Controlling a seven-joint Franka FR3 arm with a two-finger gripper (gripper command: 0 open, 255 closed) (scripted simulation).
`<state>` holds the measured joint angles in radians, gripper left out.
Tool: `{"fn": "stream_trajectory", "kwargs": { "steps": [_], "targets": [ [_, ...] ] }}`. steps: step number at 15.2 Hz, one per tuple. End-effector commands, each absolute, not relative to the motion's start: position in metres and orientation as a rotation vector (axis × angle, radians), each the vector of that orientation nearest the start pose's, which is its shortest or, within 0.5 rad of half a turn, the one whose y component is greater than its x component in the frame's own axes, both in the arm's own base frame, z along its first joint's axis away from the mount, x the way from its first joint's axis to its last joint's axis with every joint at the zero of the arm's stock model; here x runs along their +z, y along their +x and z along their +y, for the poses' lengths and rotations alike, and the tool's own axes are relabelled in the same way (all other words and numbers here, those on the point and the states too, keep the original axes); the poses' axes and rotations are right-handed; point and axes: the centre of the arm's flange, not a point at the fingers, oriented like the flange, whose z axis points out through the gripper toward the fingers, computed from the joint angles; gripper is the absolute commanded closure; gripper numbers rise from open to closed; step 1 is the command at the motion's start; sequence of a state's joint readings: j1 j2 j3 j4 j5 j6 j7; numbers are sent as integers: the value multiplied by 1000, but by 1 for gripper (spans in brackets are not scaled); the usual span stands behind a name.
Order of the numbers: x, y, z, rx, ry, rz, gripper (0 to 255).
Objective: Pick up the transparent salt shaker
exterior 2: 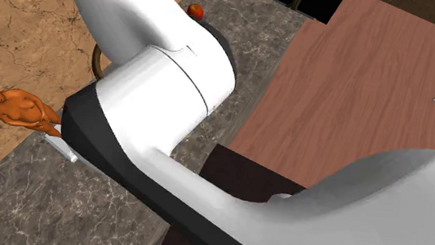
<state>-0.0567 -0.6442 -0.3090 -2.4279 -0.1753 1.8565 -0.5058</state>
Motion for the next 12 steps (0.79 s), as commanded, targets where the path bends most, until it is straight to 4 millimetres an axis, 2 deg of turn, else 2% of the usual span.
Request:
{"fn": "stream_trajectory", "kwargs": {
  "steps": [1,12],
  "targets": [
    [508,342,-184,-86,-3118,-398,0],
    [439,377,-312,-77,-3073,-495,0]
  ]
}}
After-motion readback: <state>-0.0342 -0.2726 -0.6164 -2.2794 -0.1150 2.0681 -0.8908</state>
